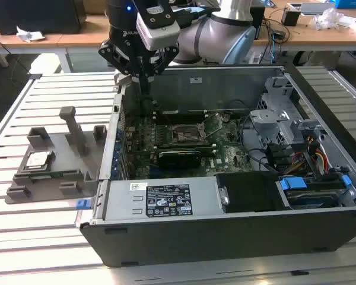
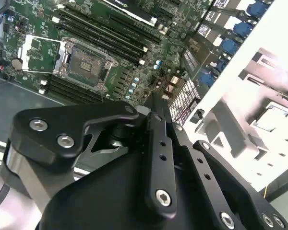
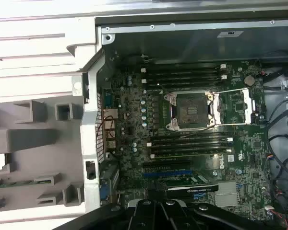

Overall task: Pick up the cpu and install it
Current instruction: 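Reach for the cpu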

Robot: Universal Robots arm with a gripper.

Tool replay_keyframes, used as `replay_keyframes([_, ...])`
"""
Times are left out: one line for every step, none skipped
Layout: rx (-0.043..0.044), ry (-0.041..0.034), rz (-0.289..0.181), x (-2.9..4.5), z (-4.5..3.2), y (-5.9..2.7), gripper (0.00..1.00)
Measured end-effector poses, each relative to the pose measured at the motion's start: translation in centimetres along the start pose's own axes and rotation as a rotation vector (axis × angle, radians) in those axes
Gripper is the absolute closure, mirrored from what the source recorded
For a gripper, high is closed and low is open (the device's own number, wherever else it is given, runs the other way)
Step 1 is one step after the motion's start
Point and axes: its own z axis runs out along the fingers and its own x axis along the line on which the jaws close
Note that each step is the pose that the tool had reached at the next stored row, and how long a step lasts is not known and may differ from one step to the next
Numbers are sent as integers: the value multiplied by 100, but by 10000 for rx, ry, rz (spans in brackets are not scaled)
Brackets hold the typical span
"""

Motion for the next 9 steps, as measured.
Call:
replay_keyframes([0, 0, 1, 18, -1, -2, 89])
replay_keyframes([0, 0, 1, 59, -2, -4, 89])
replay_keyframes([0, 0, 2, 98, -3, -7, 89])
replay_keyframes([0, 0, 1, 135, -3, -10, 89])
replay_keyframes([-1, 0, 0, 147, -2, -11, 89])
replay_keyframes([1, 0, 1, 161, -4, -12, 89])
replay_keyframes([0, 0, 0, 181, -3, -14, 89])
replay_keyframes([0, 0, 1, 201, -3, -15, 89])
replay_keyframes([1, 1, 1, 221, -3, -17, 89])
